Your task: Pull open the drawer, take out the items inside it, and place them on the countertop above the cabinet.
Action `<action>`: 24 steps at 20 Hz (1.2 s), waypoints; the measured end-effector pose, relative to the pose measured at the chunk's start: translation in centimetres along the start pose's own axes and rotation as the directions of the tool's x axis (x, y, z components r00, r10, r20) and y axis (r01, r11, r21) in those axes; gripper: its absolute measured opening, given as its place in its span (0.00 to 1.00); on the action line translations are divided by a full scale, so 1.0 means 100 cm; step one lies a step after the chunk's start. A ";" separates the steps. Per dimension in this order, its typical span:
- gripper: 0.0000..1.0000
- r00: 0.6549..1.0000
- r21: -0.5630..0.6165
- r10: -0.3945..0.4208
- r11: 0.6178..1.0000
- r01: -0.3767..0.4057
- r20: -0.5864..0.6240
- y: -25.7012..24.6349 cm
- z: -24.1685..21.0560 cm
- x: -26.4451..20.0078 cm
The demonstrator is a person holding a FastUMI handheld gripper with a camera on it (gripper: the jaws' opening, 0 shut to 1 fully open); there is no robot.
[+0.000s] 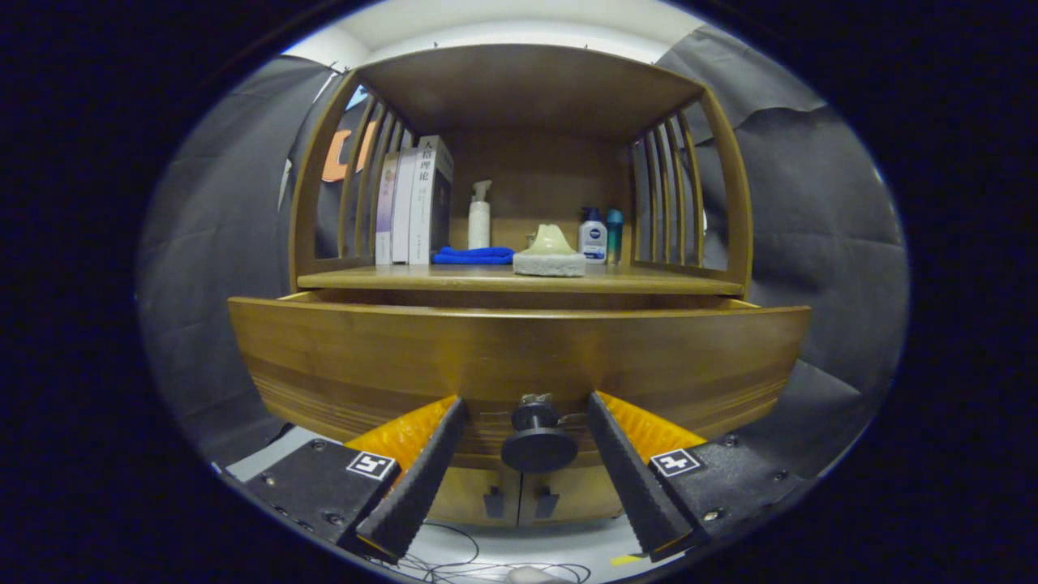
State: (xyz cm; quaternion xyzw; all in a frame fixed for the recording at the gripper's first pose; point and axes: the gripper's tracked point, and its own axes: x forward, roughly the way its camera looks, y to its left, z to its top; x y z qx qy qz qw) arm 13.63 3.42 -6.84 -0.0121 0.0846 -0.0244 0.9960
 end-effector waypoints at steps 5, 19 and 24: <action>0.99 1.000 -0.002 0.000 1.000 0.000 -0.004 0.002 0.005 0.021; 0.99 1.000 -0.001 -0.005 1.000 0.005 -0.003 0.006 0.016 0.070; 0.99 1.000 -0.002 0.007 1.000 -0.007 0.010 0.007 0.018 0.084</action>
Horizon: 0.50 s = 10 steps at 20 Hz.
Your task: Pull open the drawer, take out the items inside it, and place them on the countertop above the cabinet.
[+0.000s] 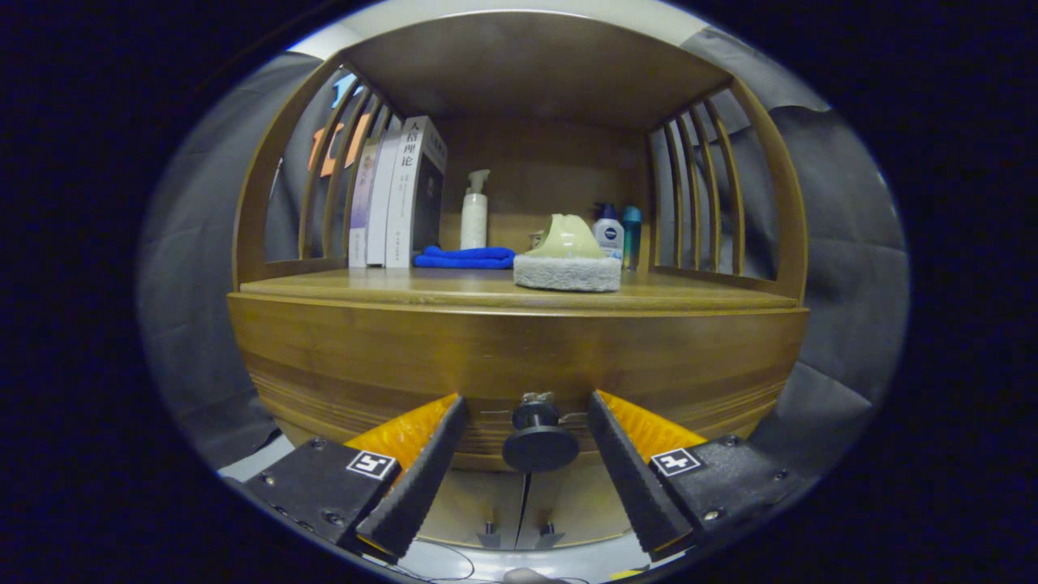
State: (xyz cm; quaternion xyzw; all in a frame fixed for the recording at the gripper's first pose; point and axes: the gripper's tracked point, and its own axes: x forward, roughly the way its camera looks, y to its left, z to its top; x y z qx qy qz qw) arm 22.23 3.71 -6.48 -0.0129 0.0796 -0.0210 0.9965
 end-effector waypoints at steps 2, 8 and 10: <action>0.99 1.000 -0.013 -0.001 1.000 0.001 0.011 -0.001 0.001 0.000; 0.99 0.999 0.000 0.002 1.000 -0.002 0.050 0.000 0.001 0.003; 0.99 1.000 0.012 0.010 1.000 -0.010 0.022 0.001 0.002 0.000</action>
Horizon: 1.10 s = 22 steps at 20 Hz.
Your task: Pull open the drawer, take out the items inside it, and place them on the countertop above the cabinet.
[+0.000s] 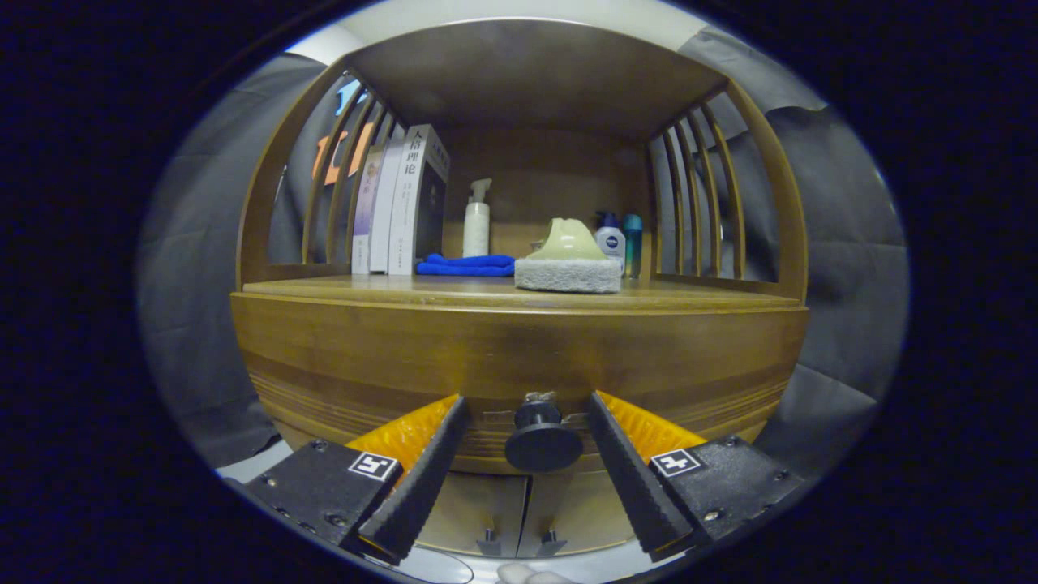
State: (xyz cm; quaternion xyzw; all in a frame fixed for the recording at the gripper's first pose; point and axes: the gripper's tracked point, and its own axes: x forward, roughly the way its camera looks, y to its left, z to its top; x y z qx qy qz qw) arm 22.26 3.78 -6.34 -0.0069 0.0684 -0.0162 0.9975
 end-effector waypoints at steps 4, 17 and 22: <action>0.99 1.000 0.029 0.001 1.000 -0.001 0.017 -0.012 0.023 -0.024; 0.99 0.997 0.022 0.047 0.999 -0.048 0.059 -0.036 0.039 -0.249; 0.99 0.999 0.049 0.018 0.999 -0.019 0.029 -0.063 0.021 -0.303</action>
